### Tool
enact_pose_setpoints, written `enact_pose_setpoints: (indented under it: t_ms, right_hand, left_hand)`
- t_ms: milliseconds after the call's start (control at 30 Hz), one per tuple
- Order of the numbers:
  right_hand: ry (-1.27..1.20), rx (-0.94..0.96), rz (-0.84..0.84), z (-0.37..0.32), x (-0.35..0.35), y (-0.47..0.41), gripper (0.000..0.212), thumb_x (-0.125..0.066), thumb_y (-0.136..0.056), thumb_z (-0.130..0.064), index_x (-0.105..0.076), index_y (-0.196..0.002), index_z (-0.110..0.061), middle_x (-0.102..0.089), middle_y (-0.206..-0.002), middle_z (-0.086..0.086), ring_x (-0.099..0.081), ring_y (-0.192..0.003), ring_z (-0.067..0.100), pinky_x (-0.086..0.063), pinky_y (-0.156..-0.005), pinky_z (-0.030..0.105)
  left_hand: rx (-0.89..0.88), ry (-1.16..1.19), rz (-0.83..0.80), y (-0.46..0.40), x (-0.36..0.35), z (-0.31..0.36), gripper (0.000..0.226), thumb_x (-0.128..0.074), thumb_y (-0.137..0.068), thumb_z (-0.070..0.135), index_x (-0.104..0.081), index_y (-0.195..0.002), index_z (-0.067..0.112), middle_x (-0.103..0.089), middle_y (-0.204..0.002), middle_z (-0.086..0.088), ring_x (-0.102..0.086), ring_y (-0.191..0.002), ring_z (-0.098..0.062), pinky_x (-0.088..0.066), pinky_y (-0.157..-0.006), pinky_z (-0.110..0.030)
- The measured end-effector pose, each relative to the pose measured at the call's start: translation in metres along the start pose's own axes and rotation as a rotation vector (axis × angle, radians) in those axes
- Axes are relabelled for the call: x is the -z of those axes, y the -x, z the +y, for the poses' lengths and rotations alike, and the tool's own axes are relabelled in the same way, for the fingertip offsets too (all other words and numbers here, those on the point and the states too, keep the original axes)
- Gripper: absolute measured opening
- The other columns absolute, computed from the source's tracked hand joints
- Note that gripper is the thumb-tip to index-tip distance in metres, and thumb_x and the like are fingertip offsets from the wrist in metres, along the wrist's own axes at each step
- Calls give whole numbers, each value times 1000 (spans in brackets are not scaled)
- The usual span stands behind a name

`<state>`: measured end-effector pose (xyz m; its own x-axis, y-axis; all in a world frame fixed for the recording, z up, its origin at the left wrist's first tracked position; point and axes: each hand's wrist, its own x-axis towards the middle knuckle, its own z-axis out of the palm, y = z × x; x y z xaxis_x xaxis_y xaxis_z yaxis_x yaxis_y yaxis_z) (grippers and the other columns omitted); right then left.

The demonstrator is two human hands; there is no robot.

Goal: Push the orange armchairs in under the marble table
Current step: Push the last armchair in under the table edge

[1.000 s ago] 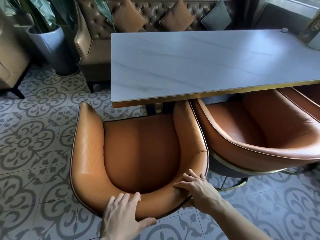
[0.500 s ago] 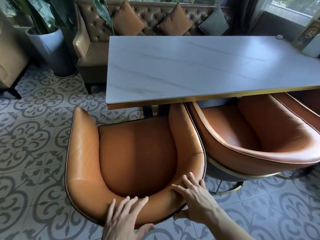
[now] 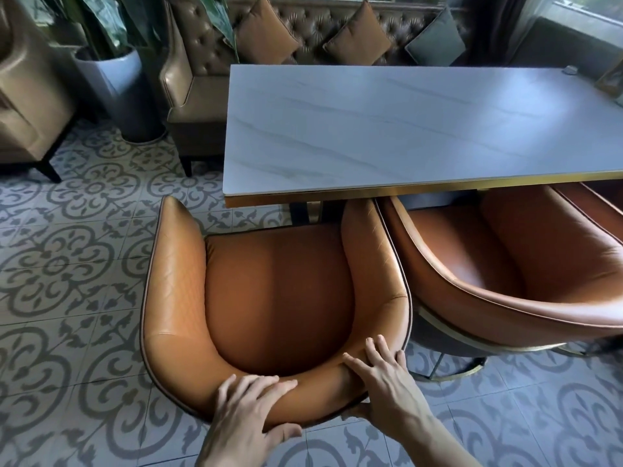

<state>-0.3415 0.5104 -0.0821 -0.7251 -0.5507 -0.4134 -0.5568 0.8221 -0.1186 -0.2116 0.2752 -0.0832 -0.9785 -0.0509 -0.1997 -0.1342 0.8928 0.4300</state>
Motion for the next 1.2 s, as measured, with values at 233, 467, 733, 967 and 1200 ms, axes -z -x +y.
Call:
enact_pose_setpoints:
  t_ms: [233, 467, 733, 967, 1200]
  right_hand:
    - [-66, 15, 78, -19, 3, -32, 91, -73, -83, -59, -25, -158, -39, -18, -167, 16, -2, -157, 37, -19, -119, 65]
    - [-70, 16, 100, -19, 5, -35, 88, -76, -84, -53, -30, -158, -39, -23, -165, 16, -6, -156, 37, -20, -118, 67]
    - [-76, 29, 108, -16, 9, -42, 90, -80, -75, -63, -41, -153, -39, -42, -145, 10, -20, -147, 35, -31, -111, 68]
    - [-91, -13, 167, -32, 9, -23, 86, -77, -85, -53, -33, -157, -33, -36, -154, 13, -21, -148, 36, -35, -114, 59]
    - [-165, 36, 138, -32, 22, -3, 74, -71, -93, -46, -37, -157, -31, -45, -149, 17, -36, -141, 40, -41, -113, 50]
  left_hand:
    - [11, -2, -18, -25, 19, -40, 74, -35, -71, 94, -40, -136, 58, -42, -137, 32, -28, -129, 6, -8, -114, -32]
    - [-4, -27, 36, -25, 15, -42, 70, -34, -77, 89, -38, -138, 54, -45, -137, 27, -33, -129, -2, -14, -114, -37]
    - [-15, -3, 73, -32, 11, -48, 72, -33, -75, 93, -44, -134, 52, -52, -128, 26, -41, -122, -4, -23, -109, -40]
    - [78, -50, 41, -24, 12, -36, 72, -38, -79, 85, -33, -142, 50, -44, -146, 18, -31, -138, -10, -9, -120, -46]
    - [153, -37, 72, -6, 30, -31, 61, -64, -88, 55, -41, -143, 43, -44, -148, 6, -32, -139, -19, -22, -119, -40]
